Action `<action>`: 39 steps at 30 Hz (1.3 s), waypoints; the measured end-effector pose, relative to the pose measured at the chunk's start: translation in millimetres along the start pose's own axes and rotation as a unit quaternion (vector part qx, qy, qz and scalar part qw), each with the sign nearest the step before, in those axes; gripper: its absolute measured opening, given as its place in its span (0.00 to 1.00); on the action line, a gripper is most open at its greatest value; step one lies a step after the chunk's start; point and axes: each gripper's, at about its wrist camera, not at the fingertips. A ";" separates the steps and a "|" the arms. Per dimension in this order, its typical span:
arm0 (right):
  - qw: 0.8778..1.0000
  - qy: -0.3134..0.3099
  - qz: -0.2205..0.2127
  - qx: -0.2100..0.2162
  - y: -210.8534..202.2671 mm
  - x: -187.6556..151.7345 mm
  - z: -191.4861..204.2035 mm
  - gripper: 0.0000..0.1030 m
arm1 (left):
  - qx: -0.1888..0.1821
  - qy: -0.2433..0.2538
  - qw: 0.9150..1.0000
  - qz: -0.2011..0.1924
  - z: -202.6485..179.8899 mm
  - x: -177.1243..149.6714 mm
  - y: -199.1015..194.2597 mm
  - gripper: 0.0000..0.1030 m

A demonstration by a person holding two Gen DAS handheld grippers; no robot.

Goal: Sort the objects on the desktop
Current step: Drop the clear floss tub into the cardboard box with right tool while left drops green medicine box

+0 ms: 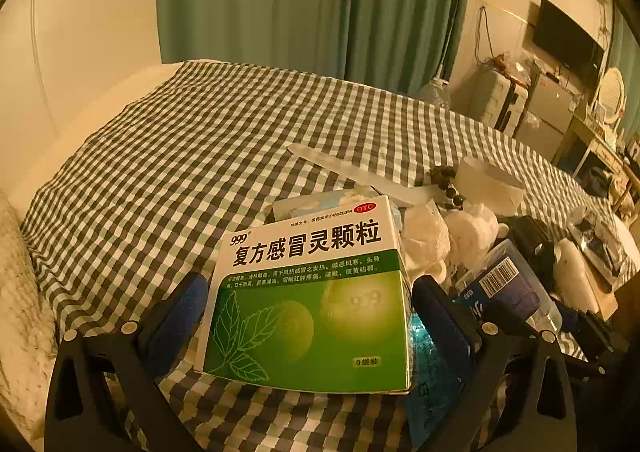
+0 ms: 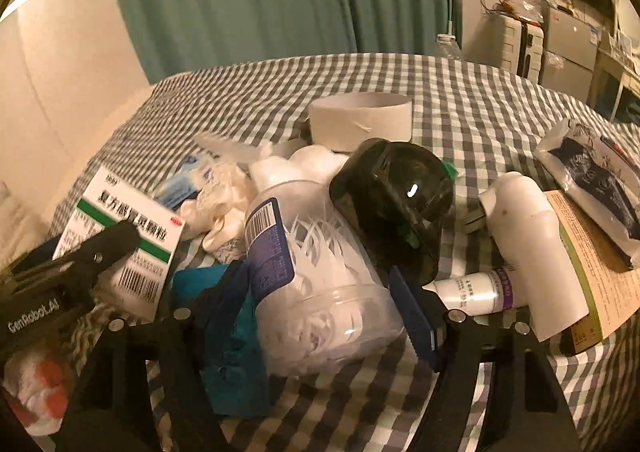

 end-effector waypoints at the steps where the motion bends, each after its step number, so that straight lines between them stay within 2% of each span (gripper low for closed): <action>1: 1.000 -0.004 -0.001 -0.003 -2.0 -2.4 0.4 0.70 | -0.004 0.003 1.000 -0.001 -0.5 -1.0 -1.5 1.00; 3: 1.000 -0.003 -0.002 -0.002 -4.3 -4.5 -0.5 0.68 | -0.025 0.002 1.000 -0.010 0.8 -2.3 -6.5 1.00; 5: 1.000 0.008 -0.003 0.004 -7.9 -4.4 -2.5 0.66 | -0.038 0.003 0.999 -0.024 2.9 -2.9 -14.9 0.90; 9: 0.999 0.028 -0.011 0.009 -20.5 -4.7 -6.6 0.65 | -0.047 0.003 0.999 -0.020 4.1 -3.7 -18.6 0.90; 13: 1.000 0.018 -0.014 -0.009 -33.5 -4.8 -2.4 0.64 | -0.062 -0.011 0.998 -0.023 10.6 -4.1 -25.7 0.89; 19: 0.999 0.026 -0.029 -0.011 -57.3 -9.4 2.4 0.63 | -0.070 -0.005 0.996 -0.062 11.3 -3.4 -52.9 0.89; 25: 0.999 0.014 -0.043 -0.024 -85.0 -12.5 12.1 0.63 | -0.067 0.039 0.992 -0.096 1.9 -8.2 -80.3 0.89; 29: 0.998 0.027 -0.051 -0.032 -101.6 -17.5 10.9 0.63 | -0.068 0.054 0.989 -0.117 -2.5 -4.8 -99.1 0.89; 33: 0.996 0.037 -0.059 -0.060 -124.6 -20.5 13.9 0.63 | -0.090 0.056 0.987 -0.123 -9.2 4.2 -120.1 0.89; 39: 0.989 0.072 -0.103 -0.082 -192.1 -12.8 -1.1 0.63 | -0.127 0.082 0.979 -0.138 -39.3 20.9 -159.1 0.89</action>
Point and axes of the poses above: each gripper's, at about its wrist camera, not at the fingertips, and y roughly the way its jaws point, z to its left, x to its top, and after that the axes turned 8 degrees about x, right-handed
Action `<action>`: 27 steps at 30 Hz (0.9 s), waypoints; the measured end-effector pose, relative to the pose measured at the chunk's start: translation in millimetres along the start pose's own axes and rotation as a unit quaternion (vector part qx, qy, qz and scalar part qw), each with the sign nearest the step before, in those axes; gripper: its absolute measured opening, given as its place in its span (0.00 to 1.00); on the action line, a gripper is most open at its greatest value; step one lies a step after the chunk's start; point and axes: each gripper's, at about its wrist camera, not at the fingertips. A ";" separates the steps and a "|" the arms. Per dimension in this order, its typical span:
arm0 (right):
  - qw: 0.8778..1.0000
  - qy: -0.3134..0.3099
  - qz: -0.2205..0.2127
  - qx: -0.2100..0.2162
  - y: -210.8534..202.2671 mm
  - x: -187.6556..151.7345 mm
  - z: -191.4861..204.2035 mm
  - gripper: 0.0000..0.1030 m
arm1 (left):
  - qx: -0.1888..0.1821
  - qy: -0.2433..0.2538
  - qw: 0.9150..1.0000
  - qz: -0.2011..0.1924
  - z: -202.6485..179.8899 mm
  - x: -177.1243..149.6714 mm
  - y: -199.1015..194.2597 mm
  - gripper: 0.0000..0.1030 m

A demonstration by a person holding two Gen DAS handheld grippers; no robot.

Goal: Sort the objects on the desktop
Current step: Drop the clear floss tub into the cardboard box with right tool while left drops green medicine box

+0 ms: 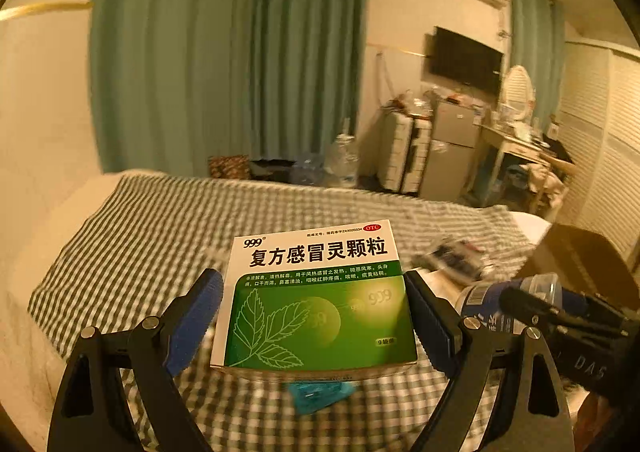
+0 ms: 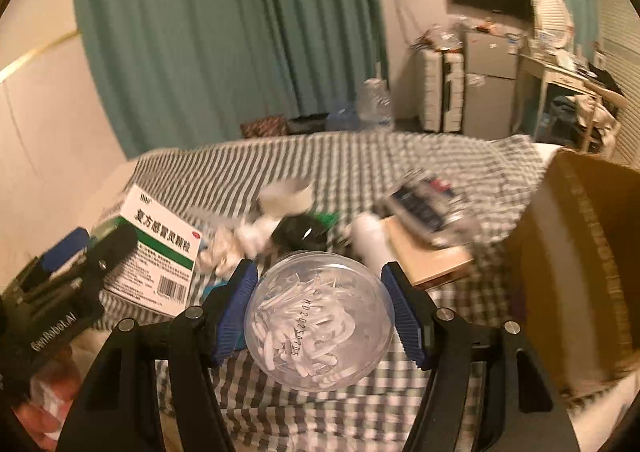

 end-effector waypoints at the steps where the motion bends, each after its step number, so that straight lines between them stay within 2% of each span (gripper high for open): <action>1: 1.000 0.003 -0.006 -0.008 -10.8 5.8 -4.1 0.63 | -0.012 0.008 1.000 -0.006 -9.7 7.5 -4.8 0.89; 9: 0.996 -0.009 -0.061 -0.064 -88.1 49.3 -36.6 0.63 | -0.098 0.060 0.992 -0.047 -107.5 67.4 -35.2 0.89; 14: 0.988 -0.005 -0.090 -0.123 -137.9 82.8 -84.9 0.63 | -0.148 0.095 0.982 -0.063 -180.4 94.7 -49.7 0.89; 17: 0.982 0.002 -0.092 -0.166 -160.5 96.7 -123.8 0.63 | -0.172 0.113 0.977 -0.061 -221.4 95.3 -53.9 0.89; 19: 0.977 0.013 -0.087 -0.192 -171.0 101.6 -152.4 0.63 | -0.192 0.109 0.974 -0.049 -248.8 91.4 -50.4 0.89; 22: 0.972 0.039 -0.076 -0.218 -180.8 103.2 -192.5 0.63 | -0.229 0.118 0.966 -0.008 -289.2 73.0 -38.8 0.89; 24: 0.968 0.051 -0.068 -0.234 -180.1 98.7 -218.8 0.63 | -0.234 0.134 0.963 0.006 -313.6 60.8 -30.7 0.87; 25: 0.967 0.058 -0.063 -0.240 -178.9 95.4 -230.4 0.63 | -0.234 0.146 0.961 0.010 -327.2 52.6 -27.1 0.80; 26: 0.966 0.064 -0.058 -0.242 -178.3 92.6 -238.7 0.63 | -0.227 0.161 0.961 0.007 -337.1 45.3 -25.4 0.80; 27: 0.966 0.075 -0.050 -0.241 -173.9 87.8 -251.6 0.63 | -0.214 0.177 0.961 -0.014 -343.5 38.6 -27.6 0.80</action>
Point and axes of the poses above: each gripper's, at about its wrist camera, not at the fingertips, and y roughly the way its jaws point, z to its left, x to its top, and after that the axes turned 8 degrees about x, right-handed
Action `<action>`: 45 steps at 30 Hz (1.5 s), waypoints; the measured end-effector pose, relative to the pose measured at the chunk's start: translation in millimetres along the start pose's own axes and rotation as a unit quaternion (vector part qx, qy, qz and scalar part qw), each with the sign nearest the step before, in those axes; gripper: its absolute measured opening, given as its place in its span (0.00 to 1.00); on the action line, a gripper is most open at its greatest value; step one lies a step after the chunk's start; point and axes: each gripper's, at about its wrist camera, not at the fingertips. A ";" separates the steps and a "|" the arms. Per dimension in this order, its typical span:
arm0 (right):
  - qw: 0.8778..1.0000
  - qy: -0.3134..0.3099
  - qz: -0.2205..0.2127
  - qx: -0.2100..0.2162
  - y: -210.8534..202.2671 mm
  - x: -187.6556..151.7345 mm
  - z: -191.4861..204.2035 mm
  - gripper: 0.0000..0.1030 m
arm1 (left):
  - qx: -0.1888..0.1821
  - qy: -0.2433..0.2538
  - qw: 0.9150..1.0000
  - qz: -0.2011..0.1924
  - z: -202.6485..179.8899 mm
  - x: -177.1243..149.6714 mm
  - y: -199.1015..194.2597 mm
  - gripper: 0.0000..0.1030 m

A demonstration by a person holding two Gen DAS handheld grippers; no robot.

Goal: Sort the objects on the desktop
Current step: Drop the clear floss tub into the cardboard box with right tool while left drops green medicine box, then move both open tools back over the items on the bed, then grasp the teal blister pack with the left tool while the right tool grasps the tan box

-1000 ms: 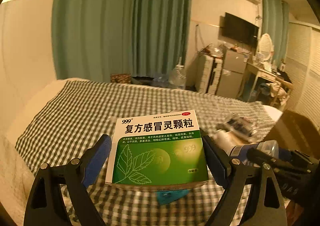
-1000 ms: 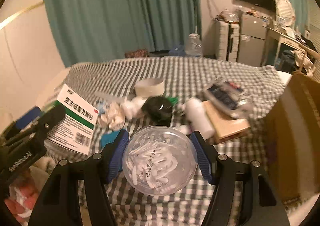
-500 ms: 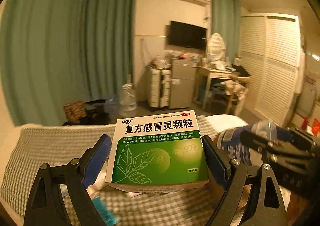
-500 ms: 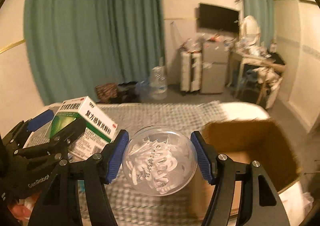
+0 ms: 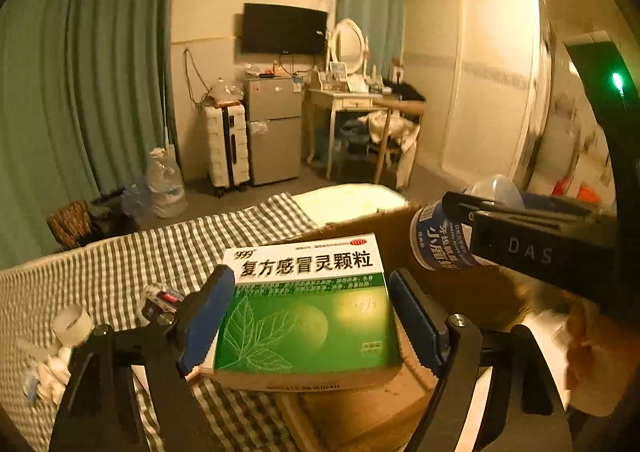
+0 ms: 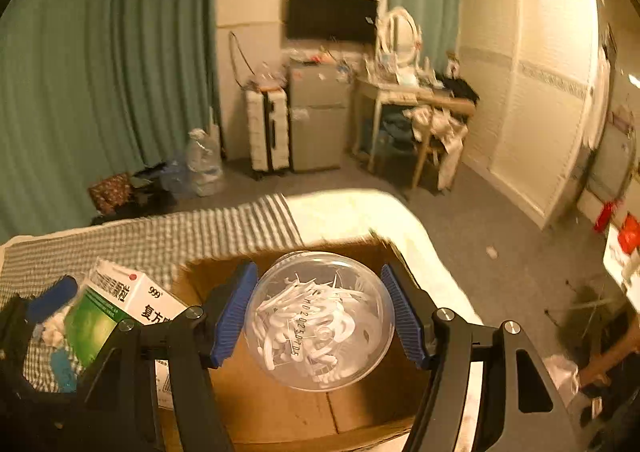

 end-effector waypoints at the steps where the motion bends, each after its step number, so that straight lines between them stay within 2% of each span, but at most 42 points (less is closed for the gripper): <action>1: 1.000 0.006 0.007 0.001 7.4 -1.7 -8.1 0.63 | 0.002 0.020 1.000 -0.010 -8.1 0.6 3.1 0.80; 4: 0.999 0.022 0.030 -0.004 27.8 -13.8 -26.6 0.63 | -0.020 0.049 0.998 -0.027 -26.6 1.0 1.9 0.80; 8: 0.998 0.051 0.044 -0.003 42.5 -28.4 -46.3 0.63 | -0.024 0.066 0.997 -0.020 -39.4 1.7 4.8 0.81; 10: 0.997 0.068 0.044 0.001 41.3 -31.6 -55.3 0.63 | -0.027 0.061 0.998 -0.017 -36.9 1.2 0.1 0.96; 12: 0.997 0.069 0.033 0.001 32.1 -37.1 -49.4 0.64 | -0.022 0.047 0.998 -0.020 -26.4 5.7 -3.4 1.00; 14: 0.997 0.072 0.022 0.012 23.9 -34.0 -45.1 0.76 | -0.023 0.028 0.999 -0.024 -4.1 13.6 -11.1 1.00; 15: 0.997 0.076 0.017 0.015 20.8 -31.8 -45.5 0.78 | -0.021 0.026 0.999 -0.023 6.9 15.1 -12.3 1.00; 20: 0.997 0.069 -0.003 0.026 -2.4 -19.1 -28.6 0.78 | 0.022 -0.015 0.999 -0.020 79.3 19.6 -39.5 1.00; 24: 0.998 0.033 -0.018 0.048 -27.7 -15.6 7.8 0.78 | 0.070 -0.052 0.996 -0.002 151.4 10.3 -53.8 1.00; 28: 0.996 0.001 -0.029 0.082 -47.2 -15.6 53.6 0.78 | 0.150 -0.079 0.985 0.019 226.9 -14.3 -75.5 1.00; 34: 0.989 -0.041 -0.034 0.139 -55.6 -37.5 140.8 0.79 | 0.233 -0.107 0.965 0.045 296.5 -79.6 -92.0 1.00; 38: 0.984 -0.060 -0.011 0.166 -33.6 -66.8 192.5 0.79 | 0.251 -0.138 0.955 0.073 316.6 -127.3 -86.1 1.00; 41: 0.983 -0.068 0.013 0.169 -9.9 -91.9 219.5 0.79 | 0.250 -0.173 0.948 0.091 322.8 -155.2 -75.0 1.00; 43: 0.983 -0.068 0.019 0.167 7.2 -105.9 233.7 0.79 | 0.247 -0.203 0.940 0.114 323.4 -178.4 -59.1 1.00; 45: 0.983 -0.071 0.026 0.167 21.7 -115.5 241.1 0.79 | 0.244 -0.212 0.938 0.124 323.4 -191.3 -51.3 1.00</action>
Point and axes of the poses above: each gripper's, at about its wrist camera, not at the fingertips, and y roughly the way its jaws point, z to its left, x to its top, and after that the axes turned 8 degrees about x, right-handed
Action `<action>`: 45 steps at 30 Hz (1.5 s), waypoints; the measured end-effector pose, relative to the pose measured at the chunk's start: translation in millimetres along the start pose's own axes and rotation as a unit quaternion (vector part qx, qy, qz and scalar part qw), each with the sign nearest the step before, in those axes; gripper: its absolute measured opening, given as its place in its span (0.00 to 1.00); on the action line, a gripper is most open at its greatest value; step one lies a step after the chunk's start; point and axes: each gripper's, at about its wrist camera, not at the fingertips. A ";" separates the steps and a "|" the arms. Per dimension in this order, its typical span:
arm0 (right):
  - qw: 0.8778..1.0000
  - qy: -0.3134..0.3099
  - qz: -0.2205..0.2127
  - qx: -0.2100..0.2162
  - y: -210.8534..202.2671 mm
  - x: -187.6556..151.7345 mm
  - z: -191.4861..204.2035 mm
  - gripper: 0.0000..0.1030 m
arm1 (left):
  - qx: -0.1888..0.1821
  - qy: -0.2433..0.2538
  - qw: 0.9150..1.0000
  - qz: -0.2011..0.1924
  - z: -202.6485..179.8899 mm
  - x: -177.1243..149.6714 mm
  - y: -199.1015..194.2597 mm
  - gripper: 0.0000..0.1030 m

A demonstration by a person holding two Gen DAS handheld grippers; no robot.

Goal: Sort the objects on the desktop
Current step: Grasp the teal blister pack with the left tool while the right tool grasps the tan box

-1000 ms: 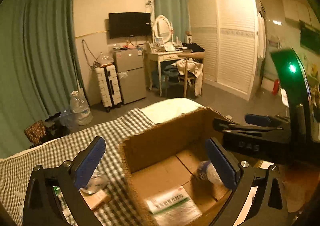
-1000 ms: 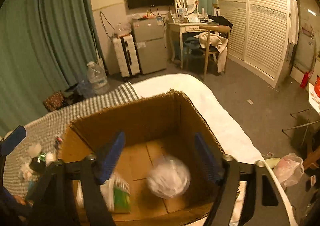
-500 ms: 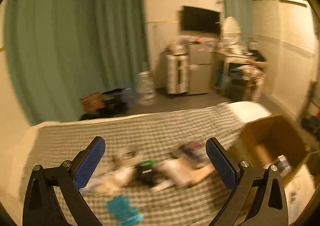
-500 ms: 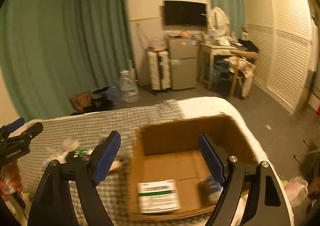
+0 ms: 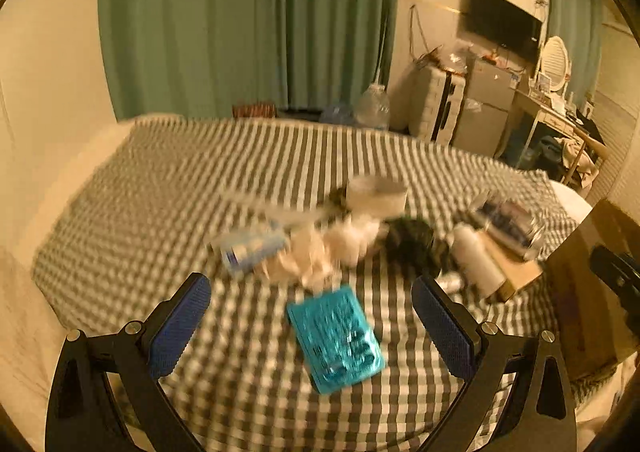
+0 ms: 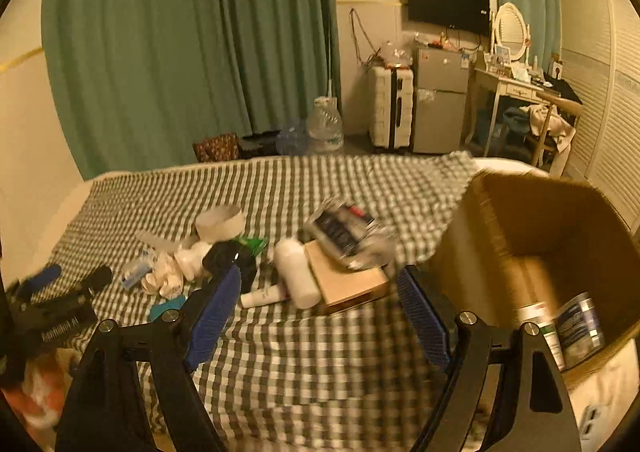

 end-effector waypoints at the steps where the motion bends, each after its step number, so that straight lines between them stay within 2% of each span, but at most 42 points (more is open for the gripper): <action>1: 1.000 -0.004 0.003 -0.002 10.6 -5.0 1.5 0.79 | 0.000 0.000 1.000 0.009 -3.2 -9.9 9.3 1.00; 6: 0.999 -0.022 0.016 -0.032 53.7 -26.6 -4.2 0.79 | 0.007 0.006 0.999 0.035 -12.3 -36.3 39.3 1.00; 10: 0.997 -0.025 0.039 -0.055 79.4 -40.7 -21.6 0.79 | 0.013 -0.009 0.997 0.077 -16.8 -46.8 69.2 1.00; 12: 0.996 -0.028 0.056 -0.065 89.3 -39.7 -28.4 0.79 | 0.016 -0.012 0.996 0.089 -19.8 -48.2 78.2 1.00; 16: 0.996 -0.033 0.054 -0.068 102.4 -35.9 -33.9 0.79 | 0.023 -0.015 0.994 0.109 -23.1 -52.9 94.8 1.00; 20: 0.994 -0.059 0.064 -0.073 123.2 -34.3 -34.5 0.79 | 0.011 -0.032 0.990 0.138 -21.5 -59.5 109.3 1.00; 27: 0.989 -0.090 0.099 -0.070 159.2 -41.3 -36.5 0.79 | 0.010 -0.028 0.991 0.134 -19.9 -61.3 114.2 1.00; 35: 0.989 -0.080 0.111 -0.065 173.5 -43.9 -36.4 0.79 | 0.005 -0.030 0.991 0.130 -16.2 -61.1 113.9 0.99; 41: 0.991 -0.070 0.106 -0.048 165.5 -47.1 -29.1 0.78 | 0.004 -0.031 0.993 0.118 -10.3 -57.5 110.0 0.75; 43: 0.990 -0.069 0.109 -0.049 162.0 -49.8 -25.5 0.78 | -0.002 -0.034 0.993 0.117 -6.7 -56.4 108.9 0.59; 45: 0.991 -0.057 0.114 -0.048 157.5 -52.3 -23.7 0.78 | -0.006 -0.039 0.993 0.115 -3.2 -55.3 107.6 0.52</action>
Point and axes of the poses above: each gripper's, at about its wrist camera, not at the fingertips, and y roughly the way its jaws point, z to its left, x to its top, and after that the axes turned 8 degrees about x, right-handed
